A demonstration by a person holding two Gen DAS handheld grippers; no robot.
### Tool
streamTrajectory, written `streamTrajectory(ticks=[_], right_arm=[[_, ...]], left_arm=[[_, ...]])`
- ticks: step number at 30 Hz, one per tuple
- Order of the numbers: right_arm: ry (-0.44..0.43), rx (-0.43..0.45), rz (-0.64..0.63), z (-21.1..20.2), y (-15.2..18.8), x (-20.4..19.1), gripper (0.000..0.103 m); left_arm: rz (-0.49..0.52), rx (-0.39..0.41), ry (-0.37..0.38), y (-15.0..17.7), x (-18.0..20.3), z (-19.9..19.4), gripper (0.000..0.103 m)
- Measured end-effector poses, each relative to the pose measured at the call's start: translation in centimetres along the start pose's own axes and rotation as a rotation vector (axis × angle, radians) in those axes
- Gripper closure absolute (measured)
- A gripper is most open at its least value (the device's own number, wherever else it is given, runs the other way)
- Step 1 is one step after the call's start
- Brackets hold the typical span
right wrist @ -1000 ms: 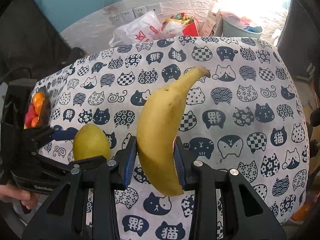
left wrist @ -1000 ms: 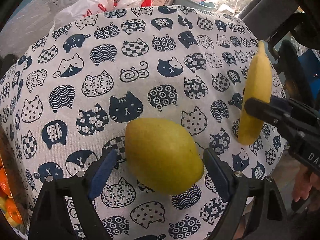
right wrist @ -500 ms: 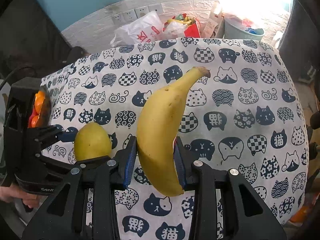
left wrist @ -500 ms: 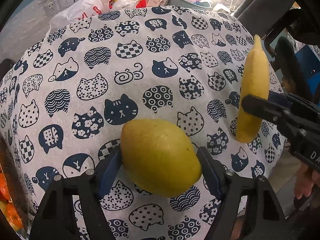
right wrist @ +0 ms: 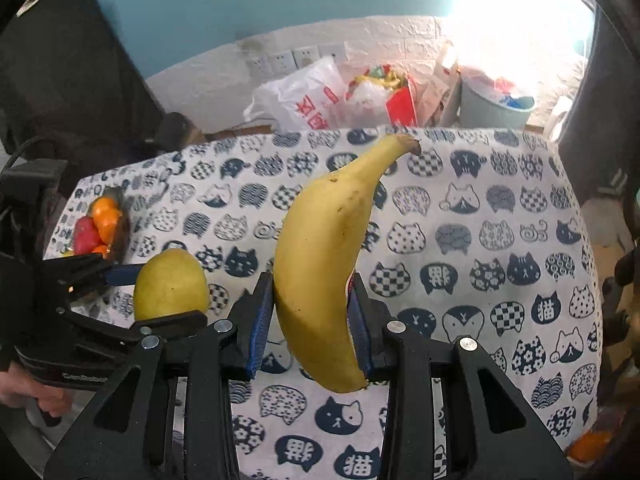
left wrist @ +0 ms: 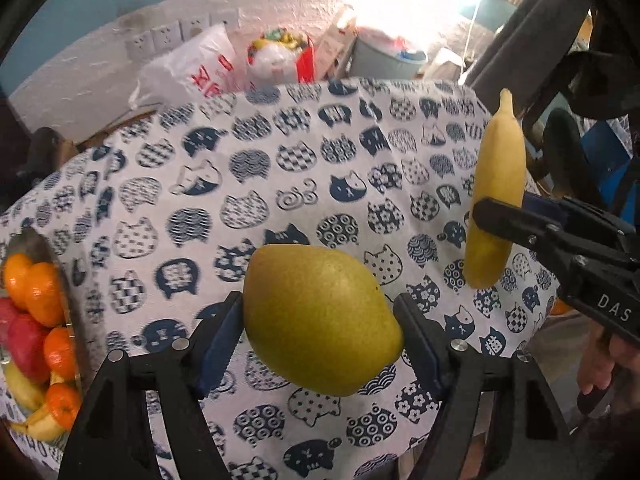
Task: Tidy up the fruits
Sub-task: 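Lift and carry the pear in the left tool while the right tool carries the banana to the plate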
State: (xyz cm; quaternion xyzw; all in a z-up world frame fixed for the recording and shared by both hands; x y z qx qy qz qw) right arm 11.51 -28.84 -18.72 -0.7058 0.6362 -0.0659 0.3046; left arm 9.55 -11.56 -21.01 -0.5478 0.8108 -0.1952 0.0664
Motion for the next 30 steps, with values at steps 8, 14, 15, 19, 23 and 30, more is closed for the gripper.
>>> streamTrajectory(ticks=[8, 14, 15, 19, 23, 30], right_arm=[[-0.041, 0.031, -0.049, -1.3, -0.7, -3.5, 0.069], [-0.076, 0.042, -0.082, -1.6, -1.2, -6.2, 0.069], [-0.081, 0.042, -0.085, -1.5, -1.3, -6.6, 0.069], [-0.11, 0.039, -0.099, -1.1, -1.6, -8.8, 0.069], [-0.139, 0.027, -0.116, -0.5, -1.9, -11.1, 0.069], [-0.201, -0.003, -0.161, 1.2, -2.2, -16.4, 0.069]], left_arm=[[-0.041, 0.072, -0.038, 0.9, -2.6, -4.4, 0.026], [-0.094, 0.11, -0.07, 1.6, -5.0, -6.7, 0.027], [-0.1, 0.115, -0.076, 1.8, -5.3, -6.9, 0.027], [-0.153, 0.139, -0.094, 2.8, -7.7, -8.4, 0.027], [-0.206, 0.149, -0.115, 4.2, -10.0, -9.4, 0.027], [-0.295, 0.159, -0.157, 7.1, -14.3, -10.7, 0.027]])
Point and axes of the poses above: each gripper's, at about its wrist camera, not at the fingertips, and z roughly the way its jaws point, x to its right, y to its underside, the point moved 3 cm from there along z, roughly the way its jaws point, and after that the axes turned 8 degrees about z, right-handed, at the moved point
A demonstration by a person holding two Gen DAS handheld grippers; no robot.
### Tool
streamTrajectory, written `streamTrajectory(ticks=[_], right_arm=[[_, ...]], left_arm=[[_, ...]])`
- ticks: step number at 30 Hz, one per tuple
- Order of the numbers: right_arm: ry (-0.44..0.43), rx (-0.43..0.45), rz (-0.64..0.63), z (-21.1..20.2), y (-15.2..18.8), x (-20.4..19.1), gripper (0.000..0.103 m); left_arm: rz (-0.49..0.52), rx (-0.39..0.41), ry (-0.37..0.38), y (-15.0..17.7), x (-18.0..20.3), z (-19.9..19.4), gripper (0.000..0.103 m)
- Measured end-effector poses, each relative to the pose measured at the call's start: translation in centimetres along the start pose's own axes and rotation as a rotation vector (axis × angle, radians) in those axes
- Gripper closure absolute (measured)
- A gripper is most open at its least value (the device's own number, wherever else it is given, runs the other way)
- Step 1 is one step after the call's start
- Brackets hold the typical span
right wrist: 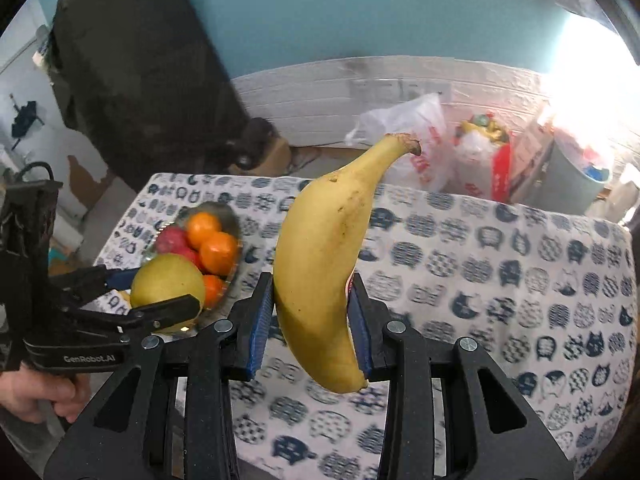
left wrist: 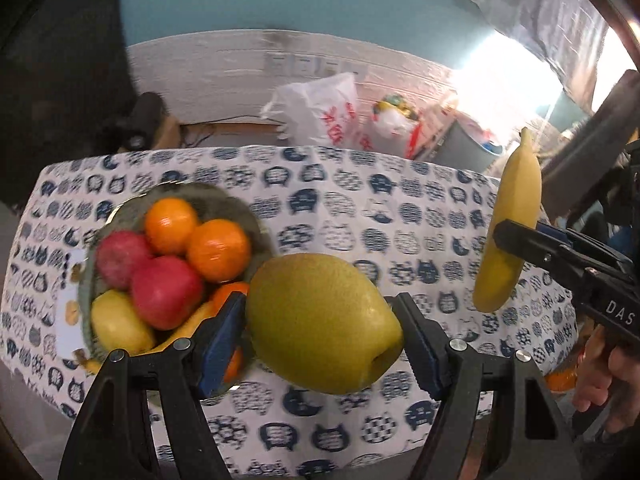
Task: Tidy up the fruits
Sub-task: 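Lift and carry the pear in the left tool while the right tool carries the banana to the plate, then lower the pear onto the plate and open the left tool while the right tool releases the banana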
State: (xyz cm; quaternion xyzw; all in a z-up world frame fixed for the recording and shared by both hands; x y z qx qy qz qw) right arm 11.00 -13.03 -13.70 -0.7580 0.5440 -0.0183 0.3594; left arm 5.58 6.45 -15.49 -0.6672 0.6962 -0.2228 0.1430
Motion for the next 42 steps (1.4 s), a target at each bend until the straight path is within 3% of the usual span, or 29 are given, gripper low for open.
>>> streamTrajectory(ticks=[14, 18, 22, 24, 33, 36, 42], right_arm=[[-0.119, -0.099, -0.081, 6.0, -0.9, -8.4, 0.069], [-0.14, -0.127, -0.088, 7.4, -0.9, -10.1, 0.069], [-0.148, -0.16, -0.094, 9.0, -0.9, -11.3, 0.069], [-0.15, -0.181, -0.096, 10.0, -0.8, -11.9, 0.069], [-0.15, -0.254, -0.11, 13.0, -0.4, -13.3, 0.069], [-0.152, -0.269, -0.116, 13.7, -0.4, -13.5, 0.069], [-0.164, -0.308, -0.125, 15.5, -0.7, -14.2, 0.068]], left_arm=[[-0.183, 0.033, -0.078, 1.8, -10.6, -0.8, 0.03], [-0.202, 0.017, -0.097, 2.6, -12.6, -0.1, 0.033], [-0.256, -0.029, -0.067, 3.5, -14.3, 1.8, 0.033], [-0.275, -0.014, -0.035, 3.5, -14.6, 2.1, 0.033], [-0.246, -0.022, -0.038, 2.9, -13.9, 2.0, 0.031], [-0.277, 0.001, -0.047, 3.0, -14.7, 1.2, 0.023], [-0.334, 0.007, -0.042, 3.8, -16.1, 0.6, 0.023]])
Point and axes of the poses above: each gripper's, at about its wrist camera, not at the fingertips, and z roughly the way its jaws point, x to its right, y to its underside, the point moved 3 cm from there along z, roughly the way its jaws point, and after that the axes turned 8 degrees about z, right-handed, at the moved point
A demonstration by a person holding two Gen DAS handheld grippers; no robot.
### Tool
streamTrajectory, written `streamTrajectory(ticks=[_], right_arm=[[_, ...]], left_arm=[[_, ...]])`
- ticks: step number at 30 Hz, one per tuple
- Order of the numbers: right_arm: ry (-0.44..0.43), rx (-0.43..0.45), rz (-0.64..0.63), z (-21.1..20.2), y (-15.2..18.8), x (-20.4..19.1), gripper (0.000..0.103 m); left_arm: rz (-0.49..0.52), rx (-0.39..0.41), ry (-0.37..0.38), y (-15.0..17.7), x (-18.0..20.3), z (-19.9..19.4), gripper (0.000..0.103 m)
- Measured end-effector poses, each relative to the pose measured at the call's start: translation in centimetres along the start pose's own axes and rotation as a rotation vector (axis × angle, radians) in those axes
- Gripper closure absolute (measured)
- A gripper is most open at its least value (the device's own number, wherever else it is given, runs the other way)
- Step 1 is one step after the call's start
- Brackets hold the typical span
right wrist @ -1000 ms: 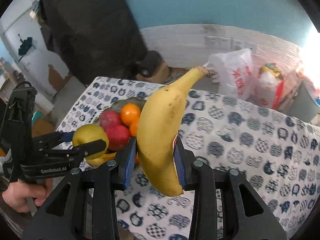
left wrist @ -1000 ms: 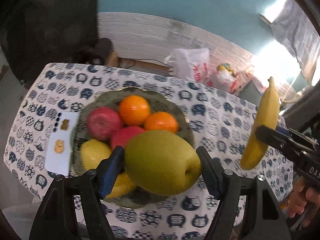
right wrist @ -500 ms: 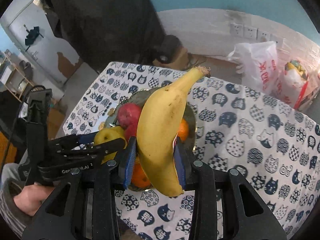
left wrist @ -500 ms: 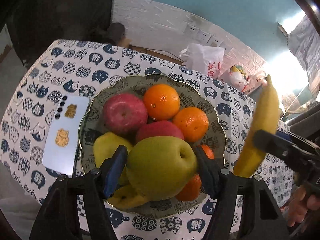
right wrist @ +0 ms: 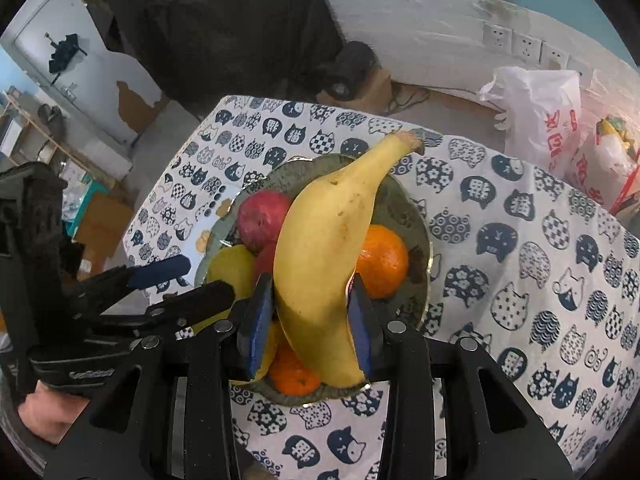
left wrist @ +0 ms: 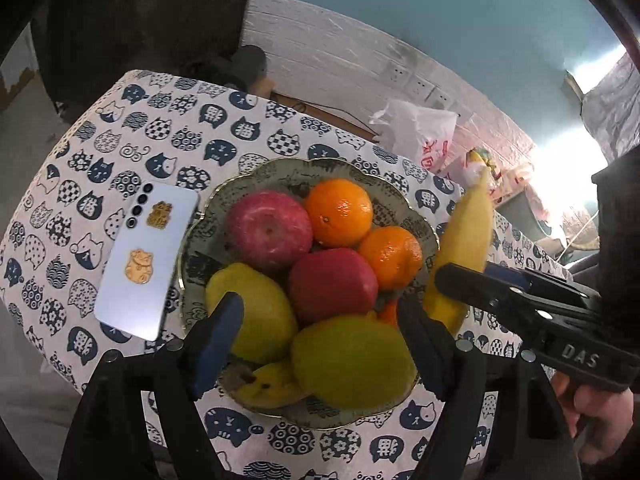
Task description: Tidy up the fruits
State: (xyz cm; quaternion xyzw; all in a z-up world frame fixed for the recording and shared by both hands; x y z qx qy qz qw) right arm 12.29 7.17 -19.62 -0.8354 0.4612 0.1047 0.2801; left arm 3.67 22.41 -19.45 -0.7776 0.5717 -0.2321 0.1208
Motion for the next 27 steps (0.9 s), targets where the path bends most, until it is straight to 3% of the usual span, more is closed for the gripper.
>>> streamTrajectory(ticks=[10, 15, 17, 20, 27], right_arm=[[0.002, -0.006, -0.056, 0.5, -0.5, -1.8, 0.066], [0.037, 0.043, -0.071, -1.7, -0.4, -2.6, 0.055], [0.073, 0.072, -0.091, -2.8, -0.4, -3.1, 0.045], [0.109, 0.114, -0.108, -4.6, -0.3, -3.8, 0.038], [0.146, 0.168, -0.117, -7.4, 0.1, -4.5, 0.029]], left_arm=[[-0.022, 0.012, -0.001, 0.6, -1.1, -1.2, 0.023], [-0.009, 0.027, 0.001, 0.7, -0.4, -2.9, 0.023], [0.01, 0.038, -0.007, 0.8, 0.0, -3.9, 0.023], [0.036, 0.054, -0.018, 0.8, 0.7, -5.3, 0.019], [0.087, 0.091, -0.057, 1.0, 2.0, -8.2, 0.015]])
Point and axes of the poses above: each gripper's, at about its wrist camera, not at the fingertips, and z roughly the way its jaws point, x to its right, y to its underside, the point moved 3 cm from there along z, roughly the way its jaws point, and after that the axes turned 8 degrees about z, right-handed, at the moved point
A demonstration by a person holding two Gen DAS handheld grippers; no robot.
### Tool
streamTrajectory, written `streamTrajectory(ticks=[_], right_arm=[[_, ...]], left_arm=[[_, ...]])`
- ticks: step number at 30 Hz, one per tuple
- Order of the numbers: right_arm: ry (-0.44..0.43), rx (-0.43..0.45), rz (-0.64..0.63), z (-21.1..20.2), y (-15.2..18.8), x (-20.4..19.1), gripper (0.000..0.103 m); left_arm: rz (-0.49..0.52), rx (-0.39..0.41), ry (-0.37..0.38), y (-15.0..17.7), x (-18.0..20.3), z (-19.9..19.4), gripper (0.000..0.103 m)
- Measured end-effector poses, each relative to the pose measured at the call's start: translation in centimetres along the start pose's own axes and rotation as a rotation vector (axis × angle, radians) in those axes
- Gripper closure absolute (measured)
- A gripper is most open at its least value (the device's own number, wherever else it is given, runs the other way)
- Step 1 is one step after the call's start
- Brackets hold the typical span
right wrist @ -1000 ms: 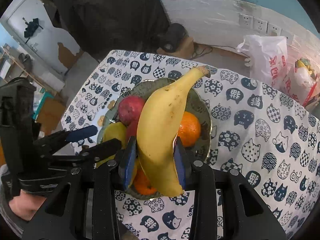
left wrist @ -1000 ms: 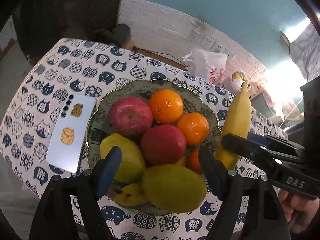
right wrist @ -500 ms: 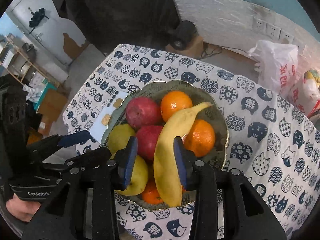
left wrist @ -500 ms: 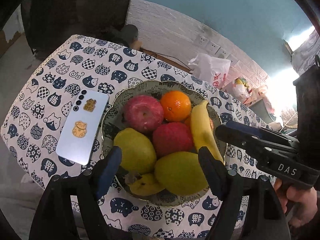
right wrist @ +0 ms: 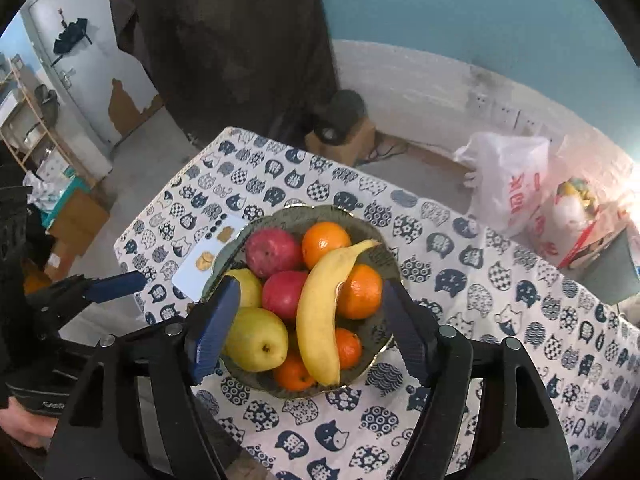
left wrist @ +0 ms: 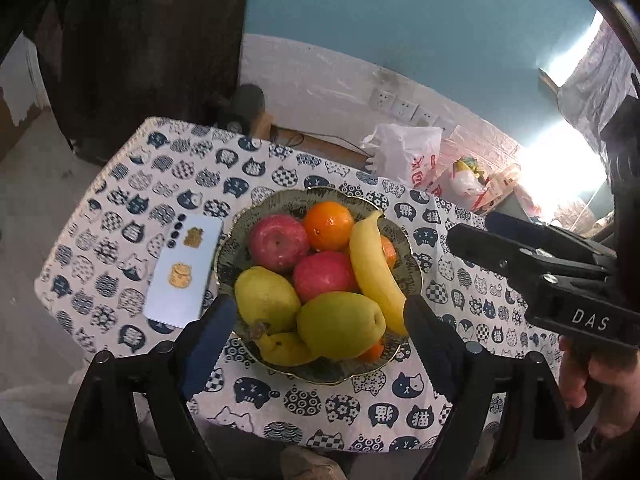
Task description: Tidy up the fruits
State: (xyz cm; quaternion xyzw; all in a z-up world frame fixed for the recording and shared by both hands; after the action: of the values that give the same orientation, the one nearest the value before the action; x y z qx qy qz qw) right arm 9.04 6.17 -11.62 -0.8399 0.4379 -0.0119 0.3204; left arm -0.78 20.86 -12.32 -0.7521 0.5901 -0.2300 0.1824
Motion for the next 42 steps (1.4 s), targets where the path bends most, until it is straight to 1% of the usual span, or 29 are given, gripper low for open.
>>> streamTrajectory(ticks=[2, 5, 11, 15, 18, 30, 42], right_arm=[[0.011, 0.013, -0.003, -0.7, 0.1, -0.1, 0.025], [0.018, 0.024, -0.001, -1.6, 0.3, -0.2, 0.025], [0.022, 0.04, 0.004, -3.2, 0.6, -0.4, 0.025], [0.027, 0.047, -0.001, -4.1, 1.0, -0.5, 0.024], [0.039, 0.053, -0.016, -4.7, 1.5, -0.5, 0.024], [0.064, 0.055, 0.013, -5.5, 2.3, 1.5, 0.024], [0.069, 0.053, 0.011, -5.7, 2.4, 2.0, 0.024]], left_arm=[[0.019, 0.015, -0.014, 0.0, 0.4, -1.0, 0.015], [0.046, 0.04, -0.045, -0.1, 0.6, -2.2, 0.013], [0.079, 0.086, -0.08, -0.3, 1.1, -4.5, 0.006], [0.091, 0.11, -0.085, -0.3, 1.3, -5.5, 0.002], [0.104, 0.123, -0.081, -0.3, 1.6, -6.2, 0.002], [0.117, 0.128, -0.064, -0.5, 2.3, -6.7, 0.002], [0.161, 0.106, -0.08, -0.6, 3.7, -6.3, 0.002]])
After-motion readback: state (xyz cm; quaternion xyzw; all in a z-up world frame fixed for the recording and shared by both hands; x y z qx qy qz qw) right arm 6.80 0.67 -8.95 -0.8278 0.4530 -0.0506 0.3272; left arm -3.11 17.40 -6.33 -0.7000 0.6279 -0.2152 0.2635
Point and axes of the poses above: each gripper's, at about its wrist camera, not at the fingertips, and z roughly the way its jaws point, x to its right, y to its underside, the point moved 3 cm from there along z, roughly the way its jaws point, and after that the axes turned 8 degrees about z, right-handed, at the moved point
